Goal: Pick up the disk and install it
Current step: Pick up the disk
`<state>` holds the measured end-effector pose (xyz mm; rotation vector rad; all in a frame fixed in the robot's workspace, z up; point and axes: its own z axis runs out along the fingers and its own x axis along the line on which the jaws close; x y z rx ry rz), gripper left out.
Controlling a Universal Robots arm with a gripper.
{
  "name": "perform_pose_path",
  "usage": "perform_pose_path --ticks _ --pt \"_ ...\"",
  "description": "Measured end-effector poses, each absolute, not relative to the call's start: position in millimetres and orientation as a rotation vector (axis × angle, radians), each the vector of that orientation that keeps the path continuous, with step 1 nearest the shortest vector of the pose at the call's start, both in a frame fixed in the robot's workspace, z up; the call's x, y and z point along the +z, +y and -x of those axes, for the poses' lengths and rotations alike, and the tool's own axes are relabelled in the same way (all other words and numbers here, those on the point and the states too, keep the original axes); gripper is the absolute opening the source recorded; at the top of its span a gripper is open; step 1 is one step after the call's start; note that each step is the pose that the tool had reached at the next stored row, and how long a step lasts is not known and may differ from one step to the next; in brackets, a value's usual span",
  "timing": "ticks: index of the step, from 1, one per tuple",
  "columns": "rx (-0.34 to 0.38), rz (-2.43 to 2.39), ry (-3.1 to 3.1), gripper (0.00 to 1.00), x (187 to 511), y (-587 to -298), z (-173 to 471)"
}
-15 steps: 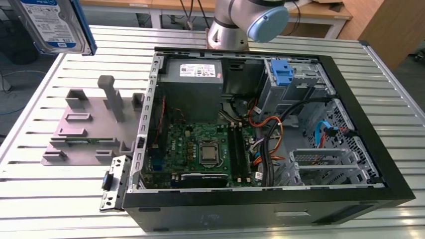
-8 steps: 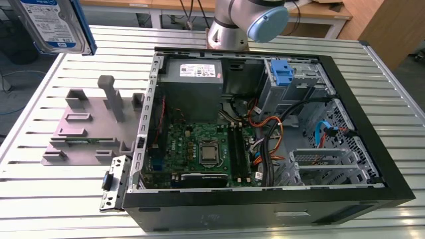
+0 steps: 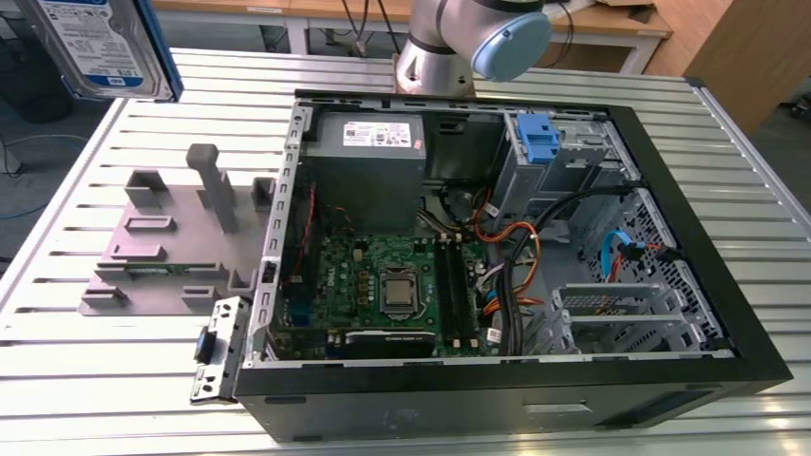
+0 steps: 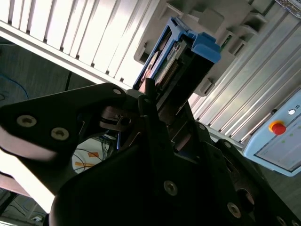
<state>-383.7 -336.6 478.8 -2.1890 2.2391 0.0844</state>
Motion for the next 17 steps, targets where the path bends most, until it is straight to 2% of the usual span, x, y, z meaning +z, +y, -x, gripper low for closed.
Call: perform_pose_path --ticks 17 --pt "0.084 2.189 2.239 0.35 480.1 -336.6 383.6"
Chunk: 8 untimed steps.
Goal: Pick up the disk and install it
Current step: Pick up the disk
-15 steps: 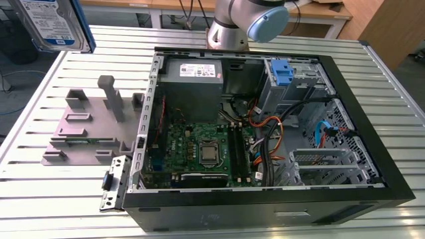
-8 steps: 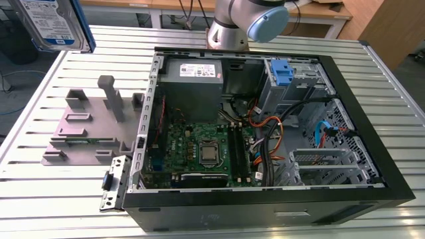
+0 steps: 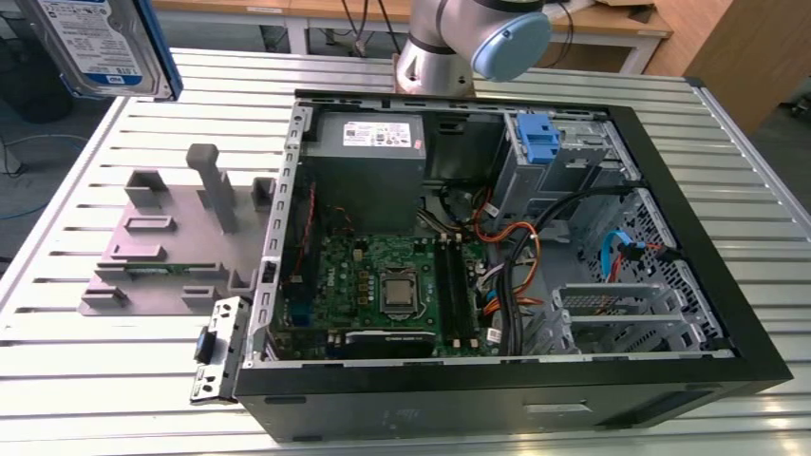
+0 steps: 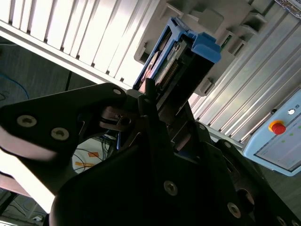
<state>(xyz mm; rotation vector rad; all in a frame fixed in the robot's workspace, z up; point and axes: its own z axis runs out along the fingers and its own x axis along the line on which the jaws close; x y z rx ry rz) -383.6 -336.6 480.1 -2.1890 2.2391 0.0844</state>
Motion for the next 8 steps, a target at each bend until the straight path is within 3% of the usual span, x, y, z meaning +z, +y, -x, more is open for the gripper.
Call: perform_pose_path --ticks 8 --pt "0.084 2.189 2.239 0.35 480.2 -336.6 380.1"
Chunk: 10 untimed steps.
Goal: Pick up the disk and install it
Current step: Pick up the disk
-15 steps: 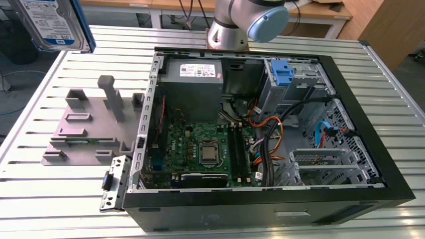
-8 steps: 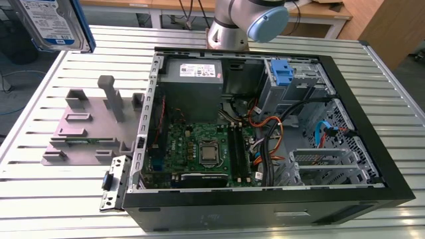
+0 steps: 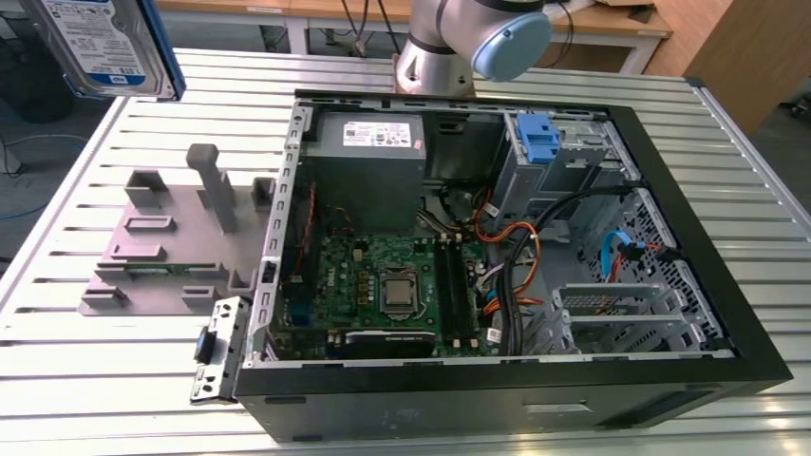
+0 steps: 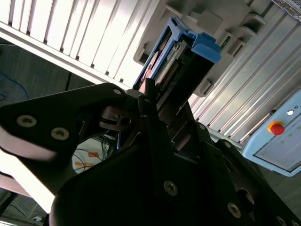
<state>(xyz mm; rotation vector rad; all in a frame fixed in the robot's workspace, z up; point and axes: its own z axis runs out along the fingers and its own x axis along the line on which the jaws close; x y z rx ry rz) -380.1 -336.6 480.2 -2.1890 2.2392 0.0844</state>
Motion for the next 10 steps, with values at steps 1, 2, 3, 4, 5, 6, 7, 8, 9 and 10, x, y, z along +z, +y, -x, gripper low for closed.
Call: perform_pose_path --ticks 1,2,3,4,5,6,7,8,9,10 --pt "0.084 2.189 2.239 0.35 480 -337 379" --pt "0.084 2.189 2.239 0.35 480 -337 377" --pt "0.084 2.189 2.239 0.35 480 -337 375" --pt "0.084 2.189 2.239 0.35 480 -337 373" --pt "0.084 2.189 2.239 0.35 480 -337 371" --pt "0.084 2.189 2.239 0.35 480 -337 369" --pt "0.084 2.189 2.239 0.35 480 -337 366" --pt "0.084 2.189 2.239 0.35 480 -337 364" --pt "0.084 2.189 2.239 0.35 480 -337 361" --pt "0.084 2.189 2.239 0.35 480 -337 358"
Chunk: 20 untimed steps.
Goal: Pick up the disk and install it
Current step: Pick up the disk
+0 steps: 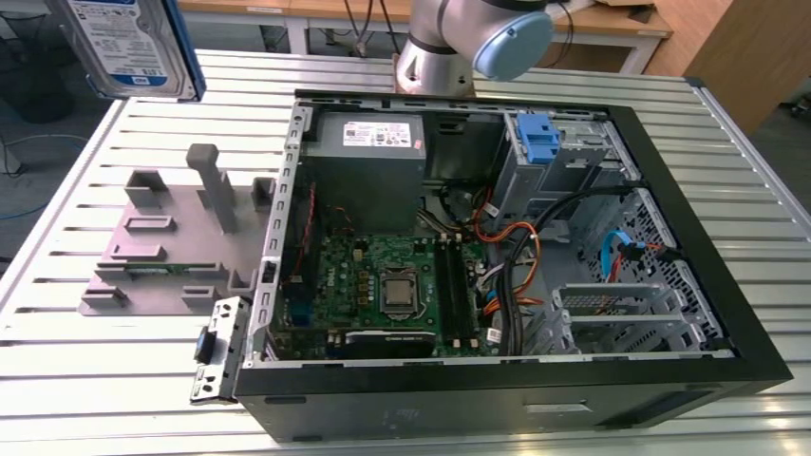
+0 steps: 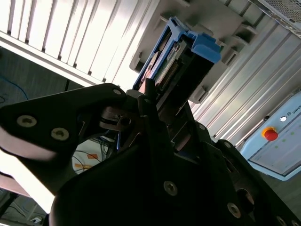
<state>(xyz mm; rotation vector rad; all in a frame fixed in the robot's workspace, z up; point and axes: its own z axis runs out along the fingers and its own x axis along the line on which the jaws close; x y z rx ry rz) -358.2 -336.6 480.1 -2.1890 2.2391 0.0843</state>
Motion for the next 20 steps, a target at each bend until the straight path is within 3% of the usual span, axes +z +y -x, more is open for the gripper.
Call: perform_pose_path --ticks 20 --pt "0.084 2.189 2.239 0.35 480 -337 312"
